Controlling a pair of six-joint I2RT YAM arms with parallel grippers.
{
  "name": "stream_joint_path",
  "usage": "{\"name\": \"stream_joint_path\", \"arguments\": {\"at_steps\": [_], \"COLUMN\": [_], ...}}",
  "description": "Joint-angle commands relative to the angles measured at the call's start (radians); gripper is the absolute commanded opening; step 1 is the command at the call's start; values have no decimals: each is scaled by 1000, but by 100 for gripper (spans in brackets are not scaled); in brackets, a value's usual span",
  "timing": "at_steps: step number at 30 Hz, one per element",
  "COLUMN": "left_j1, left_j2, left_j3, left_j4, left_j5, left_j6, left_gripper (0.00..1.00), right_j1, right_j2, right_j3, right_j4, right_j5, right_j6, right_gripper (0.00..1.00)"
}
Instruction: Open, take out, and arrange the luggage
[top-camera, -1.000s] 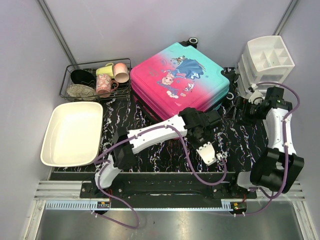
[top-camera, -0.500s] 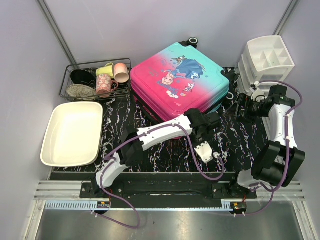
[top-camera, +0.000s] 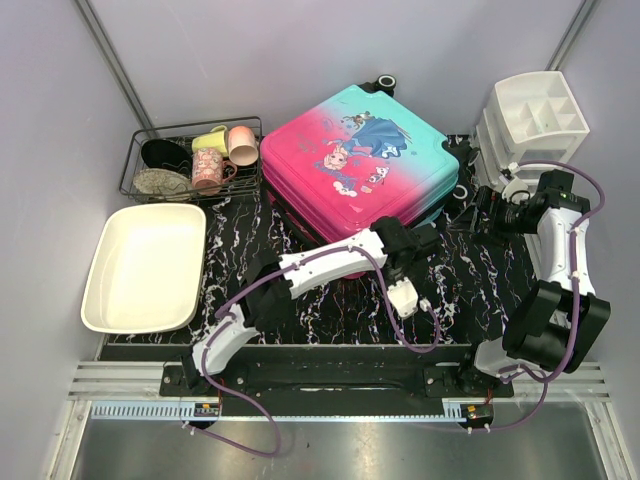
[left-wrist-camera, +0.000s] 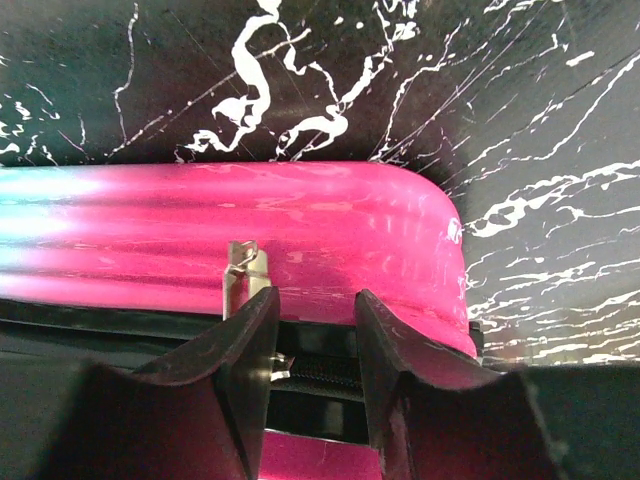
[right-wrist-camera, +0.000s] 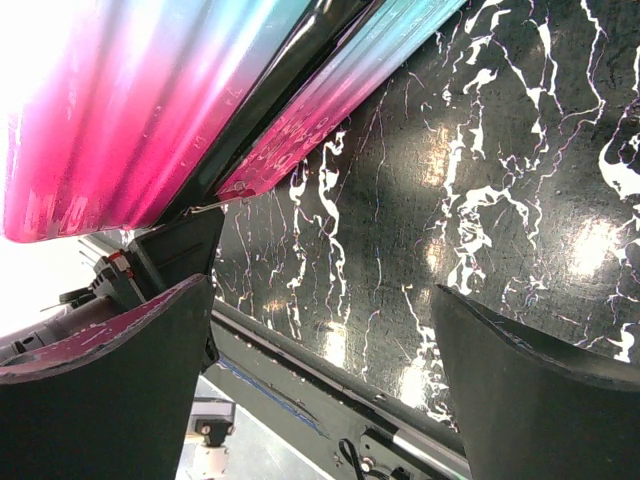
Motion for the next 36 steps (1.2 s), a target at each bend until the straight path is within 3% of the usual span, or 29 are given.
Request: {"name": "stream_joint_path", "arguments": {"at_steps": [1,5,9,16,20,36], "left_j1": [4,4,9,20,20,-6], "left_j2": [26,29,49,23,-53,-285], "left_j3": [28,37,78,74,-14,-331], "left_j4": [-64,-41,-49,-184,-209,-209], "left_j5": [-112,-126,-128,-103,-89,-69], "left_j6": [19,27,18,-10,-22,-62], "left_gripper": [44,48,43,18,0,0], "right_j1": [1,1,1,1,1,1], "right_j2": [-13,-14,-13,-19,-22,-2], "right_j3": [21,21,24,27,29,52], "right_j4": [14,11,13,14,16,13], "right_j5": [-32,-36,-40,-42,-40,-49], "right_j6": [-4,-11,-8,-3,-3,-30], "right_gripper": [99,99,99,98,98,97]}}
